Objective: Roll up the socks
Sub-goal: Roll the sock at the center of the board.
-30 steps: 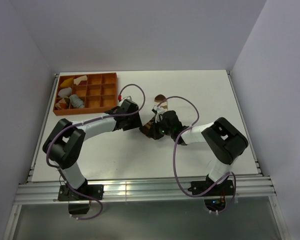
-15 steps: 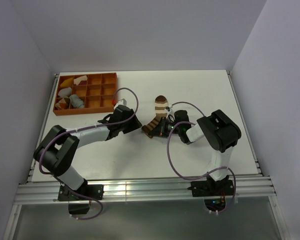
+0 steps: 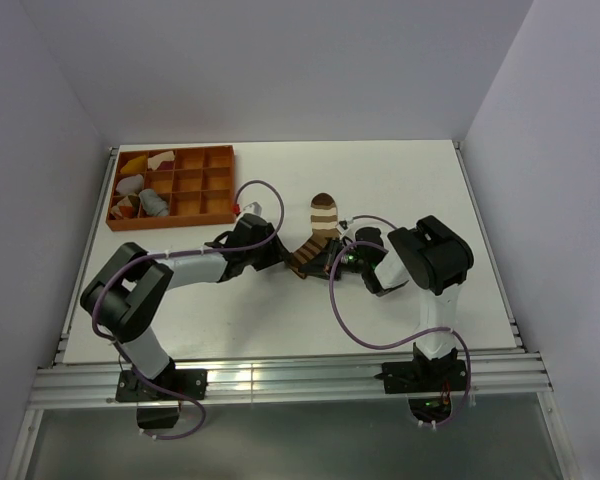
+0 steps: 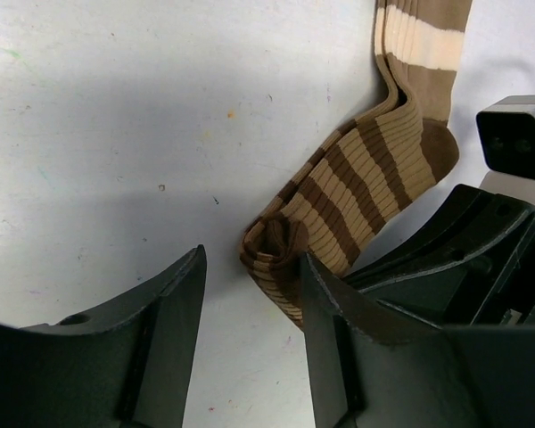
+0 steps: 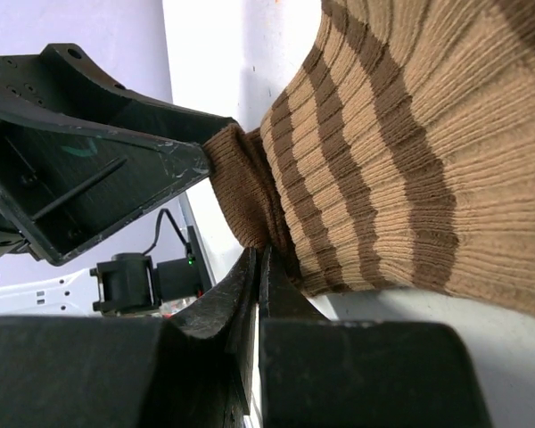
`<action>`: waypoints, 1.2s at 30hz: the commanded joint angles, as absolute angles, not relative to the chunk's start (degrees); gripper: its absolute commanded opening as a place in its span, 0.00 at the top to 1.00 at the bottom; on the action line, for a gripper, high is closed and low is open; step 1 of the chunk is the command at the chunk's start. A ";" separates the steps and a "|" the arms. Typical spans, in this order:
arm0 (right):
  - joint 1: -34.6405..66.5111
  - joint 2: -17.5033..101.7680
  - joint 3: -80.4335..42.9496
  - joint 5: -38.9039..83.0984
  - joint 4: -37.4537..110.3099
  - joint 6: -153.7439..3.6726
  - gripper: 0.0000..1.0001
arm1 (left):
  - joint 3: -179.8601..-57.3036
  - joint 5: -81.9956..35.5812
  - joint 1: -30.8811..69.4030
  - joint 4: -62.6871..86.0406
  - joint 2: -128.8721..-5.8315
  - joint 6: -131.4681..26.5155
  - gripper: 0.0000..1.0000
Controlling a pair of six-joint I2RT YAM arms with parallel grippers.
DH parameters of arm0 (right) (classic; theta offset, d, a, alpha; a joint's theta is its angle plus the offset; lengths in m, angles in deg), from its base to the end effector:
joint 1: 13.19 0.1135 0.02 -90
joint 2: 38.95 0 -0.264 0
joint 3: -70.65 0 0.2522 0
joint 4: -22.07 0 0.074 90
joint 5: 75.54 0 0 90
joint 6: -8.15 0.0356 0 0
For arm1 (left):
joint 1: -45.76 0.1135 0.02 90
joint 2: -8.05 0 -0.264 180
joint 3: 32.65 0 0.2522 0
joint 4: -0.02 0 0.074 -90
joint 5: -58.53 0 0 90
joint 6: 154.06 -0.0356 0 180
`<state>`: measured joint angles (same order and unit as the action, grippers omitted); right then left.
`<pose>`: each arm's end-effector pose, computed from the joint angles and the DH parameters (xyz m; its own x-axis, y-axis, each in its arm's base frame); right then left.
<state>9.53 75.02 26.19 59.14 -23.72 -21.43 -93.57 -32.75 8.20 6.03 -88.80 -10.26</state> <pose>0.2730 0.1415 0.0785 -0.9384 0.2775 -0.2059 -0.1060 0.3361 0.9358 0.2678 -0.2049 0.1544 -0.7941 -0.4071 -0.4514 -0.0754 0.8028 -0.5914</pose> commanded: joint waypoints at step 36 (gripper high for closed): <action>10.45 64.61 23.15 46.64 -1.18 -40.97 0.88 | -100.99 -33.14 5.24 13.60 -96.18 -10.97 1.00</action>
